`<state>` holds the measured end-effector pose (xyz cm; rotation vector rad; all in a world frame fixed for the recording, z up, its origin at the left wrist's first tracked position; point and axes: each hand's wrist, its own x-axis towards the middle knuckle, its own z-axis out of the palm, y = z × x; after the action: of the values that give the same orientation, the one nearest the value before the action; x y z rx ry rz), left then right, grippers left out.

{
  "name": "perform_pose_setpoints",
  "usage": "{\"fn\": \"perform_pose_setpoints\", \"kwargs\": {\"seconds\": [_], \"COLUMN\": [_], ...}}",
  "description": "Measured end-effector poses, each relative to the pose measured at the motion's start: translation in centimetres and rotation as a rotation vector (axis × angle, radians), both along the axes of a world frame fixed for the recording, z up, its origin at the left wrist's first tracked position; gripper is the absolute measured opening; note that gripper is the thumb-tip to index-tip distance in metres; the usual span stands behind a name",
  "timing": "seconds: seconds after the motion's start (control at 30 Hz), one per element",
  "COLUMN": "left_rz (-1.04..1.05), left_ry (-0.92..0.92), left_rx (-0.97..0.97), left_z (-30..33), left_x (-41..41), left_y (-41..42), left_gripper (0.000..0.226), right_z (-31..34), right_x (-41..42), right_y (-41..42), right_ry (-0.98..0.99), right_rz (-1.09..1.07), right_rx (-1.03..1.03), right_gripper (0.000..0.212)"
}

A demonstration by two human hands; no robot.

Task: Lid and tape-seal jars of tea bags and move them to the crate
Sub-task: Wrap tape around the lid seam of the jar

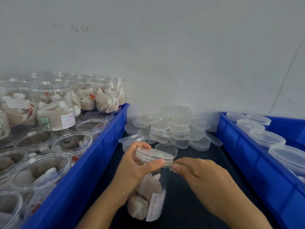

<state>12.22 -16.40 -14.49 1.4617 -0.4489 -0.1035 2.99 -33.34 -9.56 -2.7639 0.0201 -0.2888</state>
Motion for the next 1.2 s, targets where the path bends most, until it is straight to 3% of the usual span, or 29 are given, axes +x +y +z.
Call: {"fn": "perform_pose_setpoints", "kwargs": {"seconds": [0.47, 0.63, 0.83, 0.93, 1.2], "left_rz": [-0.145, -0.092, -0.108, -0.116, -0.016], "left_ry": [-0.001, -0.043, -0.04, -0.083, -0.219], "left_rx": [-0.116, -0.098, 0.007, 0.083, 0.201], "left_z": [-1.3, -1.5, -1.2, -0.5, 0.1], "left_x": [0.9, 0.6, 0.6, 0.4, -1.2], "left_y": [-0.1, -0.5, -0.2, 0.1, -0.2], "left_gripper": [0.072, 0.068, 0.085, 0.081, 0.089], "right_z": [-0.7, -1.0, -0.9, -0.7, -0.4], "right_x": [0.6, 0.8, 0.6, 0.5, 0.2], "right_y": [-0.6, -0.4, -0.2, -0.2, 0.7], "right_ry": [0.011, -0.059, -0.083, -0.08, -0.072], "right_rz": [0.041, -0.002, 0.006, -0.011, -0.038], "right_rx": [0.148, -0.016, -0.009, 0.037, -0.053], "right_gripper": [0.028, 0.032, 0.026, 0.016, 0.023]}}
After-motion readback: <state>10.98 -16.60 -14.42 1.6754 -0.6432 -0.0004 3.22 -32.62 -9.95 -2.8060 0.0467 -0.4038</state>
